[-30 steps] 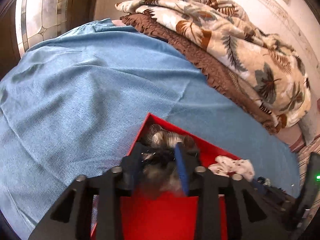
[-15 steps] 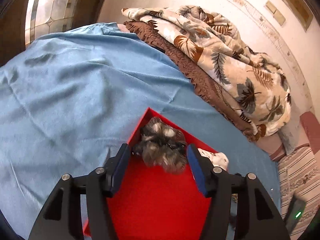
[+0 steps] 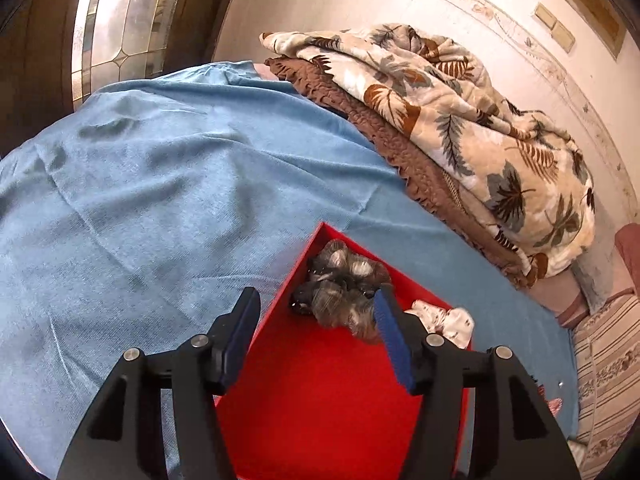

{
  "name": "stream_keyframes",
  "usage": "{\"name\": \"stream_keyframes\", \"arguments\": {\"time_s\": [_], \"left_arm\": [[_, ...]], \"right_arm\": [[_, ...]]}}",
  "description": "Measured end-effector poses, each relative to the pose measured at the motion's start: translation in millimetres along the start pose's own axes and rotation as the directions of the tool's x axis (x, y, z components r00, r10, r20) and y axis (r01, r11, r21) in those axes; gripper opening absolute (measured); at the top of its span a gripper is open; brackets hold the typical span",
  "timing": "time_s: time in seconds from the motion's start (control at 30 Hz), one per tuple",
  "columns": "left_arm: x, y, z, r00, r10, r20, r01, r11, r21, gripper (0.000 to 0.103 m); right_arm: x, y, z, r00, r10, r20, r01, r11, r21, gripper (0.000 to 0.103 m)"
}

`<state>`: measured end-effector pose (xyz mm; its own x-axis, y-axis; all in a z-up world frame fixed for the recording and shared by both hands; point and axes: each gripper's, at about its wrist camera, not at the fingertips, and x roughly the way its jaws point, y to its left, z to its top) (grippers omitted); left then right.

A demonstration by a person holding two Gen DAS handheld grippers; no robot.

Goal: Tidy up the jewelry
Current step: 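Move both open grippers back to the jewelry pile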

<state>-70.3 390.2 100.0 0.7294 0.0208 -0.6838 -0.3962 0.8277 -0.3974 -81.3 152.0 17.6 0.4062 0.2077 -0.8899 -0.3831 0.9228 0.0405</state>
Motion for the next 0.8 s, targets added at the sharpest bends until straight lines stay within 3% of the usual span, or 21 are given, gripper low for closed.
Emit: {"name": "stream_keyframes", "arguments": {"time_s": [0.1,0.23,0.33,0.37,0.47,0.6,0.8], "left_arm": [[-5,-6,1,1.000,0.003,0.016,-0.003,1.000,0.012,0.058],[-11,-26,-5,0.999,0.027,0.043,-0.030,0.997,0.077,0.058],[-19,-47,-15,0.997,0.036,0.071,-0.046,0.987,0.151,0.058],[-23,-55,-20,0.996,0.030,0.082,-0.044,0.984,0.175,0.058],[-36,-87,-41,0.996,-0.019,0.090,-0.005,0.965,0.262,0.059],[-42,-130,-85,0.995,-0.099,0.010,0.089,0.929,0.358,0.064],[-28,-191,-151,0.991,-0.079,-0.108,0.123,0.847,0.518,0.064]], "right_arm": [[-2,4,-5,1.000,0.019,0.006,-0.019,1.000,-0.004,0.018],[-15,-7,-14,0.993,0.114,0.030,-0.115,0.993,0.032,0.024],[-46,-40,-30,0.984,0.137,0.114,-0.147,0.985,0.086,0.054],[-54,-51,-35,0.984,0.120,0.133,-0.133,0.986,0.095,0.063],[-75,-101,-56,0.986,0.021,0.167,-0.044,0.990,0.134,0.064],[-85,-188,-86,0.984,-0.080,0.158,0.033,0.960,0.278,0.064],[-97,-284,-106,0.968,-0.160,0.196,0.063,0.903,0.424,0.064]]}}
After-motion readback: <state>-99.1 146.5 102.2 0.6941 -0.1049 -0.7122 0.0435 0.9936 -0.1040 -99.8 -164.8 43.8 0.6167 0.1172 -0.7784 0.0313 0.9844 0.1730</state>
